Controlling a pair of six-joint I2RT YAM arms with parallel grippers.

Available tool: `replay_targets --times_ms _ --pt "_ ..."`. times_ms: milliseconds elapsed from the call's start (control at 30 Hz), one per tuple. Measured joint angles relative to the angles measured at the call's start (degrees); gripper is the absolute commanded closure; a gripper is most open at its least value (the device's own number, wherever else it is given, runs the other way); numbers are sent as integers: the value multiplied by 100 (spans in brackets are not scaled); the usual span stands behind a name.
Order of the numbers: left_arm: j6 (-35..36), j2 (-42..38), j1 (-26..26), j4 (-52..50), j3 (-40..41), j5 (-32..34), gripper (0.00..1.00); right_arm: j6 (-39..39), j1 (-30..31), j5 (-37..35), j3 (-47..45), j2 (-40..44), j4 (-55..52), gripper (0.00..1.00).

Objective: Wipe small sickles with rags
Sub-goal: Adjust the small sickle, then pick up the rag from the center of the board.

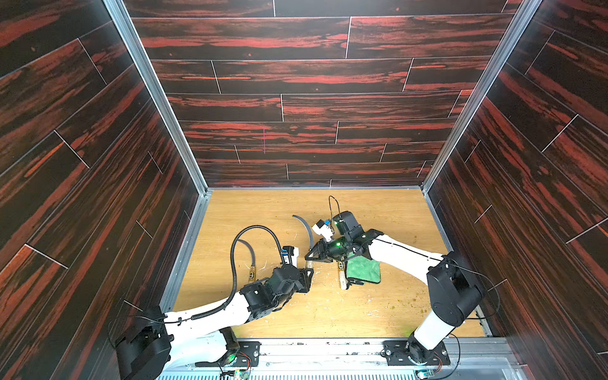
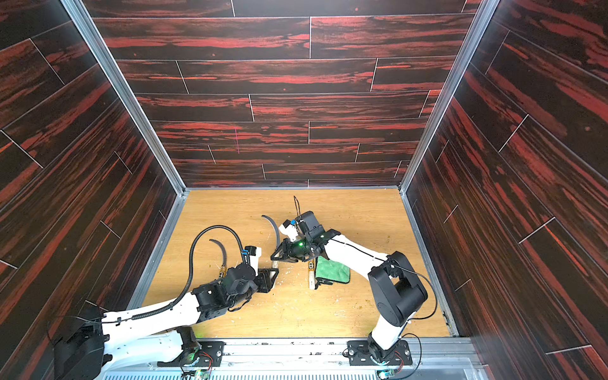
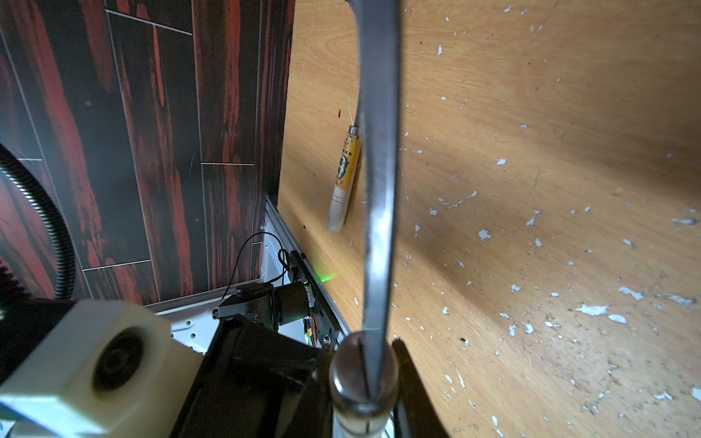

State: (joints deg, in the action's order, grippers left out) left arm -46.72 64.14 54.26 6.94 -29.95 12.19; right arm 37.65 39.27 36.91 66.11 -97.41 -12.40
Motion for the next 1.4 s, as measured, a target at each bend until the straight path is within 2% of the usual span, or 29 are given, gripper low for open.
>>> replay_targets --times_ms 133,267,333,533,633,800,933,1100,1300,1400 --pt "17 0 2 42 0 -63 81 -7 2 2 0 0 -2 99" --pt "35 0 -4 42 0 -76 87 -20 2 4 0 0 0 95" --pt "35 0 -11 42 0 -81 91 -17 2 2 0 0 0 88" --pt "15 -7 -26 15 2 -28 95 -15 4 -68 0 2 -33 51" --pt "13 -22 -52 -42 2 50 96 -68 -20 -201 11 28 -94 43" --pt "-15 -50 -70 -153 26 151 96 -186 -170 -501 39 289 -369 42" --pt "-46 -50 -70 -260 72 238 96 -409 -367 -1209 313 573 -1086 42" --pt "-48 -35 -92 -308 92 339 97 -669 -573 -2756 645 796 -2284 41" --pt "22 76 -107 -380 81 374 98 -662 -953 -3770 52 881 -3189 31" --pt "61 76 -131 -409 81 369 98 -656 -1123 -3971 -256 879 -3442 30"
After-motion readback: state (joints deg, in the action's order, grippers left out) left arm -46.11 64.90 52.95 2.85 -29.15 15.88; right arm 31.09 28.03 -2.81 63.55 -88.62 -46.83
